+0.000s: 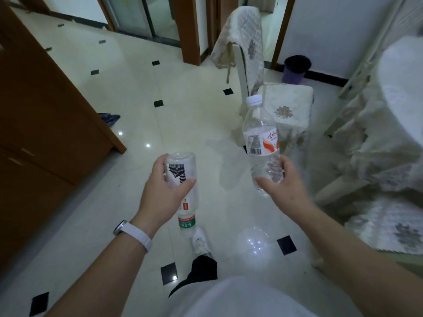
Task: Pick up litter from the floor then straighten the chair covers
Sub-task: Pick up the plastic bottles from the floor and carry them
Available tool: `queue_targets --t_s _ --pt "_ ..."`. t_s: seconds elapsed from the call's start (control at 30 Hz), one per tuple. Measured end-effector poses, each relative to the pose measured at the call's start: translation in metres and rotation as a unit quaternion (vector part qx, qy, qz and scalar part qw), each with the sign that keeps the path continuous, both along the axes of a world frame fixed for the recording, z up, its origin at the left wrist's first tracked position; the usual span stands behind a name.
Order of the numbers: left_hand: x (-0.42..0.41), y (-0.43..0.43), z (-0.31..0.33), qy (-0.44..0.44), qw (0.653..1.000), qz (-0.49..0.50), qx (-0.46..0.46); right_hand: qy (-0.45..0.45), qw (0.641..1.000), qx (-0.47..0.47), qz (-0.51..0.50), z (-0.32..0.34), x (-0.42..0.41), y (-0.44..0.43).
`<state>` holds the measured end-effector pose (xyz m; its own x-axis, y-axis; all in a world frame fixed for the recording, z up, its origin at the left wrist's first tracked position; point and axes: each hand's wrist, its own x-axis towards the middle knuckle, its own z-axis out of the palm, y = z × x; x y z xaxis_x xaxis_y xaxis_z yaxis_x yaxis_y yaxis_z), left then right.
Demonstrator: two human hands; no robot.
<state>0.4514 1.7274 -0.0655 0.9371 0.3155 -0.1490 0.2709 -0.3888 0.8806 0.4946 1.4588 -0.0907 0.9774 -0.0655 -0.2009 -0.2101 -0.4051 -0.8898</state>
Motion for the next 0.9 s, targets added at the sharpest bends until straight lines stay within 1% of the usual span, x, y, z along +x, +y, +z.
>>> queue_targets --t_s 0.17,0.3,0.37,0.53,0.73,0.9 --pt "0.102 0.061 0.005 -0.014 1.0 -0.005 -0.024 -0.023 1.0 -0.019 -0.009 0.023 0.093 0.055" --pt "0.18 0.102 0.015 -0.029 0.999 -0.023 -0.014 -0.059 0.998 -0.019 -0.025 0.044 0.159 0.094" --pt "0.214 0.119 0.018 -0.035 0.999 -0.028 -0.004 -0.063 0.998 -0.013 -0.025 0.048 0.184 0.107" --pt "0.288 0.146 0.025 -0.06 0.998 -0.035 -0.002 -0.048 0.998 -0.023 -0.03 0.043 0.25 0.133" --pt "0.385 0.168 0.016 -0.046 0.998 -0.052 -0.001 -0.026 0.999 -0.022 -0.042 0.027 0.342 0.165" --pt "0.492 0.181 0.013 -0.042 0.997 -0.062 0.001 -0.018 0.999 -0.005 -0.049 0.012 0.442 0.184"
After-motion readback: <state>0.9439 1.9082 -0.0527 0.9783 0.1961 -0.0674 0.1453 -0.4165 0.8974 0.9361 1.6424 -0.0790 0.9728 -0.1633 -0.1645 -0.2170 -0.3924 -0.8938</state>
